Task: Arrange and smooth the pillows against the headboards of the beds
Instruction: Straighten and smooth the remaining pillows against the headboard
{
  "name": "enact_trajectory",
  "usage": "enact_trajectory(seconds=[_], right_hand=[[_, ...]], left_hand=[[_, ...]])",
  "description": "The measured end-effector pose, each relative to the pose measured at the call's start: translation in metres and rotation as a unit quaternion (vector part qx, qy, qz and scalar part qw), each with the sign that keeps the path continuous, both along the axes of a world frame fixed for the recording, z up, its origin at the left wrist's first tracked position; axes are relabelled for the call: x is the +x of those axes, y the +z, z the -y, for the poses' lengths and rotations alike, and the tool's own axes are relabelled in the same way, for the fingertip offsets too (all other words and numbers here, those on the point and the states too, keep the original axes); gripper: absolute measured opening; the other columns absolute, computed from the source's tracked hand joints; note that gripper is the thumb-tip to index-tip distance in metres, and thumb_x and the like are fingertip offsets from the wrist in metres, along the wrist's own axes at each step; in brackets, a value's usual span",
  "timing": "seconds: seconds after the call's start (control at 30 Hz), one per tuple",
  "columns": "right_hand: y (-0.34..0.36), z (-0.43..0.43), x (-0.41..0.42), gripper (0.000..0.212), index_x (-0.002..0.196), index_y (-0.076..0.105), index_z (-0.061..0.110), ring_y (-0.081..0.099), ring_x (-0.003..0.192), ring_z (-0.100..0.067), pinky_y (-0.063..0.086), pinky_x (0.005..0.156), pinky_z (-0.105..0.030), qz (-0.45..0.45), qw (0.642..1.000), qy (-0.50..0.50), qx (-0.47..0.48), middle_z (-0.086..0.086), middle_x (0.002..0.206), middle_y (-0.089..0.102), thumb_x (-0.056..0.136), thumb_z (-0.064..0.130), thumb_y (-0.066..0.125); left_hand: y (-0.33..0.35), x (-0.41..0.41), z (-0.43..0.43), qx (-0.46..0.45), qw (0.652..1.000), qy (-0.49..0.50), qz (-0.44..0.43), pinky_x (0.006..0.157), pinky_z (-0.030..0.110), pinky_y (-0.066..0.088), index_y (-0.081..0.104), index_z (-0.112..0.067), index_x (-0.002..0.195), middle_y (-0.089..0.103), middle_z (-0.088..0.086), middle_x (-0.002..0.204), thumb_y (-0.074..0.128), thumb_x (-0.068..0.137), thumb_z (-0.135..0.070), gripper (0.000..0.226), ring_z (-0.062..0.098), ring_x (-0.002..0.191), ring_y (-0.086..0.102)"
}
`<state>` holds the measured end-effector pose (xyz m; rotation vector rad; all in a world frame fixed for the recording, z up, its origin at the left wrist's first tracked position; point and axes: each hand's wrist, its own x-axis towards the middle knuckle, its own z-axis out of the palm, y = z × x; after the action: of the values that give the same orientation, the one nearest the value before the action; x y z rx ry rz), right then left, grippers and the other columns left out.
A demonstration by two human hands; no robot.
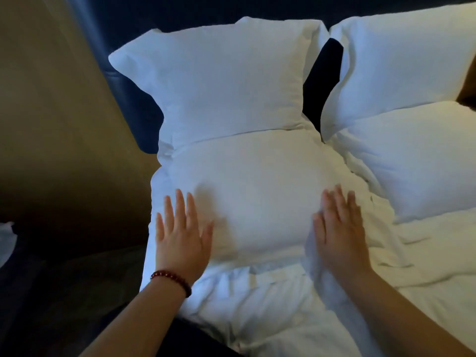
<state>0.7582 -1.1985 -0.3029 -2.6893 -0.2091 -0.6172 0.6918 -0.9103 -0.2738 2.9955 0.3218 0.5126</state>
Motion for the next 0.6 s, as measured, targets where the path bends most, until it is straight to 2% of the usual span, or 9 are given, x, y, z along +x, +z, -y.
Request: enact_trajectory(seconds=[0.07,0.13,0.2,0.27,0.4,0.47,0.53,0.6], right_hand=[[0.005,-0.034,-0.021,0.052,0.148,0.039,0.015,0.019,0.148,-0.031,0.021,0.117,-0.050,0.056,0.988,0.131,-0.058,-0.010,0.158,0.029,0.102,0.038,0.025],[-0.008,-0.057,-0.033,0.051,0.148,0.039,0.019,0.019,0.148,-0.023,0.023,0.117,-0.049,0.082,0.954,0.243,-0.153,-0.004,0.157,0.032,0.102,0.039,0.032],[-0.026,-0.054,-0.033,0.052,0.149,0.038,0.028,0.019,0.148,-0.018,0.027,0.115,-0.048,0.079,0.951,0.233,-0.186,0.003,0.158,0.029,0.099,0.043,0.043],[-0.036,-0.040,-0.034,0.054,0.148,0.038,0.032,0.020,0.148,-0.018,0.026,0.115,-0.048,0.048,0.976,0.154,-0.145,0.004,0.159,0.027,0.096,0.046,0.047],[-0.038,-0.039,-0.047,0.060,0.151,0.033,0.026,0.014,0.149,-0.033,0.016,0.117,-0.056,0.027,0.989,0.070,-0.127,-0.008,0.162,0.018,0.096,0.047,0.041],[-0.033,-0.048,-0.054,0.062,0.152,0.030,0.021,0.009,0.148,-0.040,0.013,0.116,-0.060,0.018,0.989,0.086,-0.117,-0.016,0.161,0.013,0.096,0.046,0.038],[-0.029,-0.061,-0.063,0.059,0.150,0.034,0.020,0.009,0.148,-0.042,0.015,0.114,-0.063,0.019,0.985,0.135,-0.103,-0.018,0.161,0.014,0.097,0.045,0.038],[-0.028,-0.078,-0.075,0.055,0.146,0.042,0.020,0.011,0.148,-0.040,0.020,0.113,-0.063,0.023,0.978,0.188,-0.090,-0.016,0.160,0.018,0.097,0.045,0.040]], left_hand=[[0.005,-0.003,0.040,0.020,0.991,-0.131,0.026,0.119,0.048,0.012,0.017,-0.011,0.153,0.010,0.011,0.161,0.023,0.098,-0.048,0.067,0.030,0.149,0.005],[-0.013,-0.005,0.055,0.070,0.975,-0.213,-0.007,0.117,0.048,0.018,0.019,-0.016,0.153,0.013,0.009,0.161,0.028,0.098,-0.046,0.063,0.029,0.149,0.011],[-0.039,-0.010,0.031,0.103,0.973,-0.195,-0.069,0.116,0.047,0.021,0.019,-0.019,0.153,0.013,0.008,0.161,0.027,0.097,-0.053,0.066,0.028,0.148,0.017],[-0.057,-0.022,-0.002,0.124,0.972,-0.170,-0.104,0.118,0.044,0.016,0.020,-0.019,0.153,0.014,0.007,0.161,0.025,0.096,-0.057,0.068,0.028,0.147,0.021],[-0.056,-0.047,-0.028,0.103,0.981,-0.103,-0.132,0.115,0.049,0.026,0.014,-0.017,0.155,0.009,0.007,0.162,0.031,0.094,-0.051,0.072,0.025,0.147,0.015],[-0.054,-0.056,-0.027,0.068,0.983,-0.082,-0.147,0.116,0.048,0.023,0.001,-0.019,0.155,-0.003,0.005,0.162,0.032,0.092,-0.051,0.077,0.025,0.148,0.005],[-0.052,-0.064,-0.024,0.030,0.986,-0.071,-0.148,0.117,0.042,0.009,-0.015,-0.024,0.153,-0.018,0.001,0.160,0.025,0.092,-0.056,0.079,0.023,0.148,-0.007],[-0.050,-0.074,-0.022,-0.001,0.989,-0.059,-0.135,0.117,0.040,0.001,-0.023,-0.032,0.149,-0.022,-0.002,0.159,0.022,0.095,-0.057,0.075,0.021,0.148,-0.007]])
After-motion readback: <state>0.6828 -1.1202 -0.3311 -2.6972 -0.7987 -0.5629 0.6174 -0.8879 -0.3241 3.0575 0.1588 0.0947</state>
